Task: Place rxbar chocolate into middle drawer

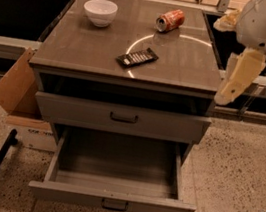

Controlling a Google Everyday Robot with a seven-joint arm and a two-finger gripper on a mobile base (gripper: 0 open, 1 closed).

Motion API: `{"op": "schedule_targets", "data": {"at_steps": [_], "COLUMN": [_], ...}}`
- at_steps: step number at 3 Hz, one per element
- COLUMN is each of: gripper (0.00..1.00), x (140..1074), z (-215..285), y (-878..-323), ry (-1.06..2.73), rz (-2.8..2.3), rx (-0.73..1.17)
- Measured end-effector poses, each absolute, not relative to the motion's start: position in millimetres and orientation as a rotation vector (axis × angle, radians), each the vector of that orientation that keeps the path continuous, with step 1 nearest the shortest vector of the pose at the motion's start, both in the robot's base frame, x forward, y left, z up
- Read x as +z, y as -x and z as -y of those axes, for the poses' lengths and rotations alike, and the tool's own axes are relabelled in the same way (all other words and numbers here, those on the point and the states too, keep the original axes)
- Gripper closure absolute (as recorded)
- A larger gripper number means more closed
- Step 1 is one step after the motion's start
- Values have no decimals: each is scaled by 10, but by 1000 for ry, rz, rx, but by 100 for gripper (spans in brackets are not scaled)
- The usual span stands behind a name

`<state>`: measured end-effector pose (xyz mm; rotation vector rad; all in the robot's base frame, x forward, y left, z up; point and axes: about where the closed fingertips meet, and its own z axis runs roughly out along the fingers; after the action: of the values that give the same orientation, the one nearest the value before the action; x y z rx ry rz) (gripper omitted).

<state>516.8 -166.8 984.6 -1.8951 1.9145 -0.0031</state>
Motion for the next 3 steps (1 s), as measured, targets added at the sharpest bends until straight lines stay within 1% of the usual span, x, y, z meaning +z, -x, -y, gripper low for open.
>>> {"op": "schedule_targets", "data": {"at_steps": [1, 2, 3], "gripper": [0, 0, 0], "x": [9575, 9577, 9449], "z": [1427, 1425, 1393], "y": [-5618, -5617, -5760], "ry": [1948, 1948, 1924], "rz": [-1801, -1801, -1798], "rx": [154, 153, 151]}}
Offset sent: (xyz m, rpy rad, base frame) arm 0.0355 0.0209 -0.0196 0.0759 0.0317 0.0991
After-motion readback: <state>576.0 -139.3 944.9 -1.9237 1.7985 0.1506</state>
